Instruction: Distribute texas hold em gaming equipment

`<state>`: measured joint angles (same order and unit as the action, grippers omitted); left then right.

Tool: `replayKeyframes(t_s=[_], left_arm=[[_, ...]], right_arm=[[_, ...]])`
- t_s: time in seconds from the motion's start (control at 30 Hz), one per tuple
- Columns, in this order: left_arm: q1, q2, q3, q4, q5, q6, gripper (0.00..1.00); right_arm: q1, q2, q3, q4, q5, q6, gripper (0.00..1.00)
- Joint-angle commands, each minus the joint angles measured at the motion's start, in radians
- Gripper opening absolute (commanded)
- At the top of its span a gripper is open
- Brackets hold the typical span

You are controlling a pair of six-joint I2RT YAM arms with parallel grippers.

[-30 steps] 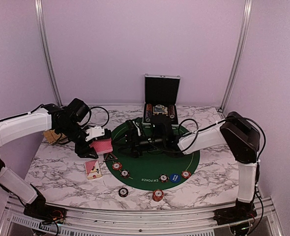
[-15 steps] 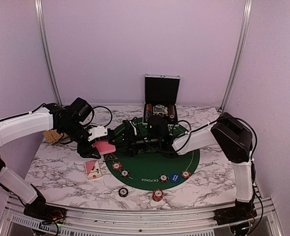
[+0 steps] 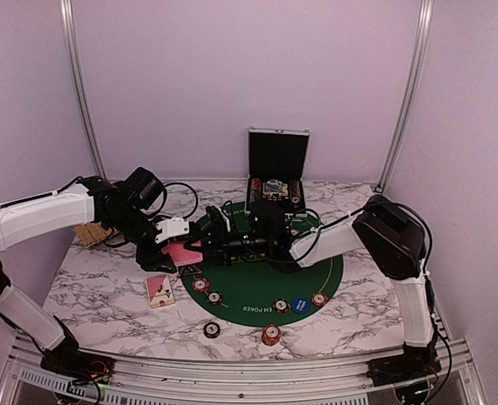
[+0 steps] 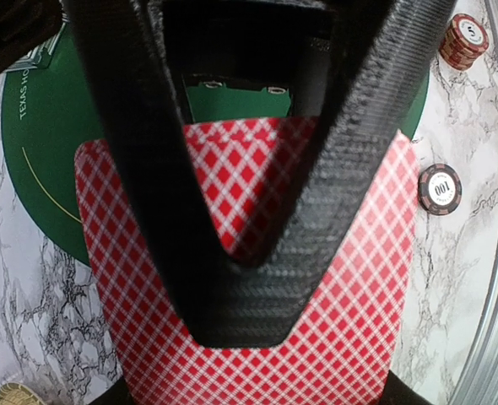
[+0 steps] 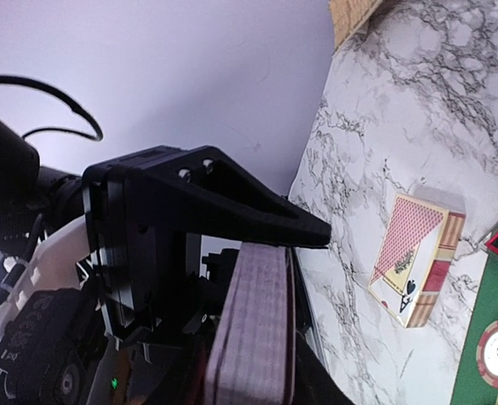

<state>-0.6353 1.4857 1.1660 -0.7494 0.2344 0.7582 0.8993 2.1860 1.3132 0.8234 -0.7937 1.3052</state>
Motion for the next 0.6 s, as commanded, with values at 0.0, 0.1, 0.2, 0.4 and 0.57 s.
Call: replayKeyframes(t_s=[0.0, 0.1, 0.2, 0.4, 0.57], left_arm=[[-0.011, 0.018, 0.044, 0.006, -0.024, -0.017, 0.03], [-0.013, 0.024, 0.046, 0.017, -0.043, -0.020, 0.10], [-0.013, 0.029, 0.052, 0.019, -0.065, -0.021, 0.45], [-0.015, -0.016, 0.049, 0.021, -0.078, 0.005, 0.99], [-0.015, -0.097, 0.059, 0.022, -0.135, 0.013, 0.99]], right_arm=[[0.004, 0.020, 0.035, 0.071, -0.020, 0.036, 0.23], [0.001, 0.012, 0.020, 0.087, -0.022, 0.046, 0.11], [-0.006, 0.001, -0.007, 0.114, -0.019, 0.066, 0.01], [-0.016, 0.005, -0.039, 0.190, -0.015, 0.122, 0.00], [-0.017, 0.007, -0.031, 0.216, -0.016, 0.140, 0.00]])
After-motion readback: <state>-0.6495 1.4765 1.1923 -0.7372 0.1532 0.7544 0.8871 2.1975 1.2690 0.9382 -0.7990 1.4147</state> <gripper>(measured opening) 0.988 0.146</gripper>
